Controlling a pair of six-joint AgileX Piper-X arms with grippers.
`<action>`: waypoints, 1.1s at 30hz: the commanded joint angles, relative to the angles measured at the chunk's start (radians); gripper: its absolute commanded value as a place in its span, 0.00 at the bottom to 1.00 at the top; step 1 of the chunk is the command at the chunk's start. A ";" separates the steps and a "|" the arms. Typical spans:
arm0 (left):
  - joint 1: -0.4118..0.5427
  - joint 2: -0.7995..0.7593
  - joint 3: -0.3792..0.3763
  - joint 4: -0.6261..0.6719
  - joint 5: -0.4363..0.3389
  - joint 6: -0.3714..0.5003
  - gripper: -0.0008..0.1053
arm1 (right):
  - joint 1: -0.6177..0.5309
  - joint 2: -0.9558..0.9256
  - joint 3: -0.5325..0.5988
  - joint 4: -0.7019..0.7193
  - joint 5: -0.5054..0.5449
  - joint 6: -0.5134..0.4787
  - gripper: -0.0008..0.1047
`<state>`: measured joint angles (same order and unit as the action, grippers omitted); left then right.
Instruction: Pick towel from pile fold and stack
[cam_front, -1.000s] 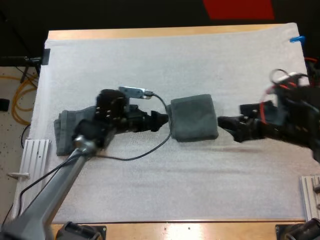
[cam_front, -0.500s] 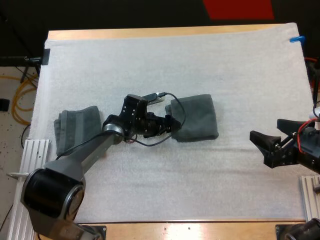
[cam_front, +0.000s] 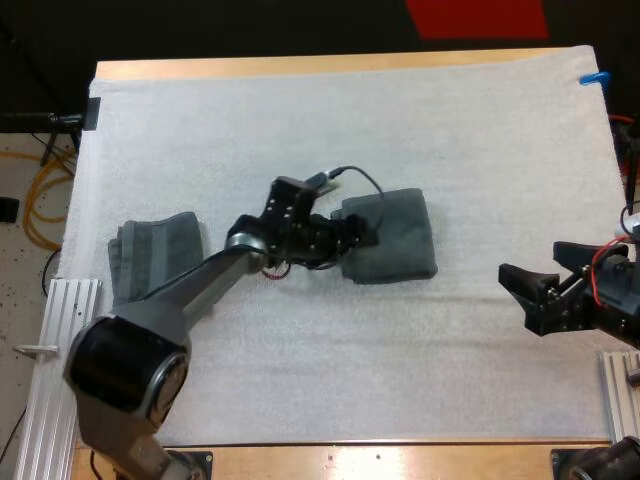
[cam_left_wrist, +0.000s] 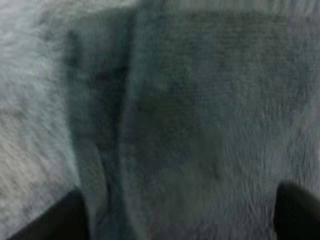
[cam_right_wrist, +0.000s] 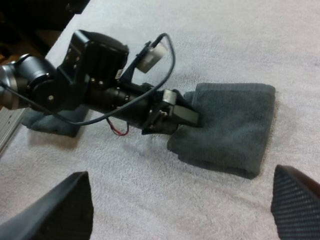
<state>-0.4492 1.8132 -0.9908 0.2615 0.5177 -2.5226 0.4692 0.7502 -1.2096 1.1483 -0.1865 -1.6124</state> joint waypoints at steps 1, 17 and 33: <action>-0.019 0.013 -0.010 0.033 -0.025 -0.006 0.70 | 0.000 -0.004 -0.006 -0.001 0.003 -0.004 0.68; -0.103 0.075 -0.120 0.078 -0.008 0.032 0.49 | 0.000 -0.004 -0.006 -0.001 0.003 -0.004 0.68; 0.090 -0.128 -0.124 0.434 -0.215 0.549 0.01 | 0.000 -0.004 -0.006 -0.017 0.053 0.017 0.68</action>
<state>-0.3688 1.7028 -1.1097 0.6151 0.3289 -2.0986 0.4692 0.7502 -1.2096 1.1416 -0.1367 -1.5928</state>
